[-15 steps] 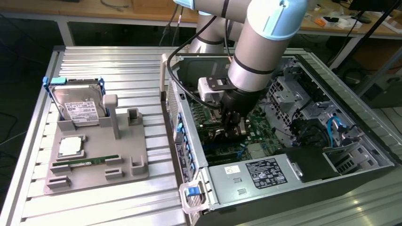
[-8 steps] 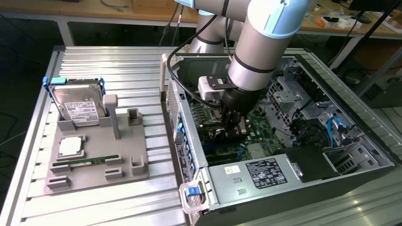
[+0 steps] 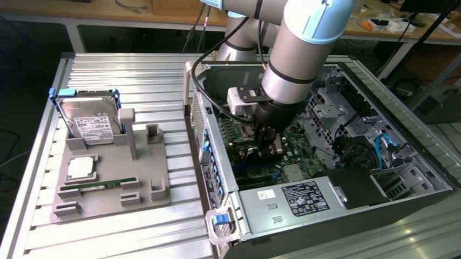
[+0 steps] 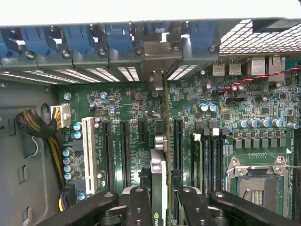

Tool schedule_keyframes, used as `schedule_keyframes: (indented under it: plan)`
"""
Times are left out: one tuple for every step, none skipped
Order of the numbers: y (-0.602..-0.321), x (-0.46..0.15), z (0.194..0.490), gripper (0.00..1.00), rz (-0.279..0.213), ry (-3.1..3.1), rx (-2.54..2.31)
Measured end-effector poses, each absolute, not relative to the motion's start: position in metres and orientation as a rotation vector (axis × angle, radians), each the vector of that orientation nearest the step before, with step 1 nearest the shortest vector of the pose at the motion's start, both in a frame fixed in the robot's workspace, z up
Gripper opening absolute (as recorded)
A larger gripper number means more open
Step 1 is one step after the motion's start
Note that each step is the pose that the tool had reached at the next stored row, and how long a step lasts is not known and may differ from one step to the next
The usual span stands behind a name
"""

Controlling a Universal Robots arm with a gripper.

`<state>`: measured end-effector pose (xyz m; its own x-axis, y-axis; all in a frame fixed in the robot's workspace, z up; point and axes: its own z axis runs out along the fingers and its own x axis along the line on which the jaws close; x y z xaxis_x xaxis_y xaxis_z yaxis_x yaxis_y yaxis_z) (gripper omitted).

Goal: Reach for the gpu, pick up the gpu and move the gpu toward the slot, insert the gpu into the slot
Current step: 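Insert the gpu into the slot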

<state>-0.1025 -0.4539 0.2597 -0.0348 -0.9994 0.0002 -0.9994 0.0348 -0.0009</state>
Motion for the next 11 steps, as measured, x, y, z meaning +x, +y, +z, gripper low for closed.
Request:
schedule_keyframes:
  plan:
    - [-0.4539, -0.1024, 0.2597, 0.27, -0.001, 2.259, -2.182]
    - [-0.4539, -0.1024, 0.2597, 0.27, -0.001, 2.259, -2.182]
    - [-0.4539, -0.1025, 0.2597, 0.27, -0.001, 2.259, -2.182]
    - [-0.4539, -0.1024, 0.2597, 0.27, -0.002, 2.259, -2.182]
    - [-0.4539, -0.1024, 0.2597, 0.27, -0.002, 2.259, -2.182]
    - [-0.4539, -0.1025, 0.2597, 0.27, -0.004, 2.258, -2.181]
    - [-0.4539, -0.1025, 0.2597, 0.27, -0.009, 2.256, -2.179]
    - [-0.4539, -0.1025, 0.2597, 0.27, -0.011, 2.255, -2.178]
    - [-0.4539, -0.1025, 0.2597, 0.27, -0.014, 2.253, -2.176]
    - [-0.4539, -0.1024, 0.2596, 0.27, -0.016, 2.252, -2.175]
    - [-0.4539, -0.1024, 0.2596, 0.27, -0.016, 2.252, -2.175]
